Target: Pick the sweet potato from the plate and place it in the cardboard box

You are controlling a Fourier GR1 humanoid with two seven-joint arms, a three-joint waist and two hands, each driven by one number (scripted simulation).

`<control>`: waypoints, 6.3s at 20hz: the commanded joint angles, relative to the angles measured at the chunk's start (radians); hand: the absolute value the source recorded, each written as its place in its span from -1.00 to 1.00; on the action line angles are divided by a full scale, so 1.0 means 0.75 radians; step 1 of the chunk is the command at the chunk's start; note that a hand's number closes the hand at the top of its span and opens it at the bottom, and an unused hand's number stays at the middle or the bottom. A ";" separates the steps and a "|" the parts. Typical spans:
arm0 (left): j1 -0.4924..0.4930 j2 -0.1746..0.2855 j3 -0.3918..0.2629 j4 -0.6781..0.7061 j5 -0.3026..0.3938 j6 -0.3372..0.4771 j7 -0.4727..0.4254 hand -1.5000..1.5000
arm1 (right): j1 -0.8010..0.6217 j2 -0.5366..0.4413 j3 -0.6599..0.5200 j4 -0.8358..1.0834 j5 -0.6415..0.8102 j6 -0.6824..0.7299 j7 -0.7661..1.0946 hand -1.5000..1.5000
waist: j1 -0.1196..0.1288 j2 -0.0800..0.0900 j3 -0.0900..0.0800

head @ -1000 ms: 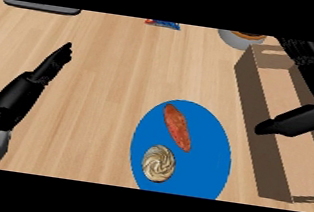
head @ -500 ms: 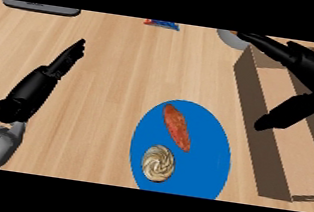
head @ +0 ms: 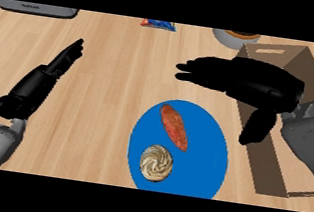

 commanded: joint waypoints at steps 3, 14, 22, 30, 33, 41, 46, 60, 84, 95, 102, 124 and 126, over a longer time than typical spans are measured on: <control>0.039 -0.027 0.008 -0.002 -0.024 -0.002 -0.028 0.00 | -0.056 0.140 0.136 -0.178 0.133 0.132 0.338 -1.00 | -0.008 -0.006 0.000; 0.010 -0.079 0.062 0.005 -0.068 -0.059 0.024 0.00 | 0.169 0.345 0.162 -0.406 0.234 0.362 0.712 -1.00 | -0.013 -0.001 0.001; 0.077 -0.074 0.105 -0.038 -0.106 -0.136 -0.017 0.00 | 0.126 0.478 0.189 -0.147 0.522 0.251 0.614 -1.00 | 0.010 0.004 0.002; 0.106 -0.127 0.161 -0.115 -0.134 -0.164 0.025 0.00 | 0.274 0.447 0.169 -0.257 0.687 0.312 0.538 -1.00 | 0.000 0.001 0.002; -0.010 -0.146 0.154 -0.074 -0.177 -0.159 0.088 0.00 | 0.229 0.464 0.192 -0.076 0.789 0.188 0.443 -1.00 | 0.002 0.004 0.002; 0.039 -0.185 0.213 -0.056 -0.192 -0.201 0.040 0.00 | 0.218 0.512 0.078 0.081 0.872 0.136 0.249 -1.00 | 0.001 0.003 0.002; -0.014 -0.169 0.263 0.013 -0.191 -0.267 0.027 0.00 | 0.294 0.536 0.120 0.119 0.983 0.110 0.217 -1.00 | -0.003 0.003 0.002; 0.024 -0.259 0.267 -0.072 -0.274 -0.254 0.042 0.00 | 0.336 0.668 0.041 0.371 1.196 -0.036 0.142 -1.00 | 0.000 0.003 0.002; 0.008 -0.303 0.244 -0.090 -0.293 -0.297 0.038 0.00 | 0.091 0.817 -0.590 0.691 1.140 -0.667 0.871 1.00 | 0.074 0.025 0.005; 0.041 -0.256 0.299 -0.051 -0.259 -0.346 0.001 0.00 | -0.451 0.803 -0.556 0.876 1.254 -0.857 1.382 1.00 | 0.041 0.008 0.001; 0.017 -0.297 0.284 -0.084 -0.285 -0.297 0.077 0.00 | -0.475 0.740 -0.633 0.847 1.374 -1.075 1.751 1.00 | 0.012 0.002 0.002; 0.049 -0.313 0.297 -0.033 -0.333 -0.283 0.012 0.00 | -0.080 0.313 -0.998 0.653 0.937 -0.459 1.446 1.00 | -0.022 -0.002 0.002; 0.043 -0.257 0.357 -0.068 -0.264 -0.346 0.045 0.00 | 0.005 0.358 -0.990 0.583 0.895 -0.395 1.460 1.00 | -0.021 -0.005 0.002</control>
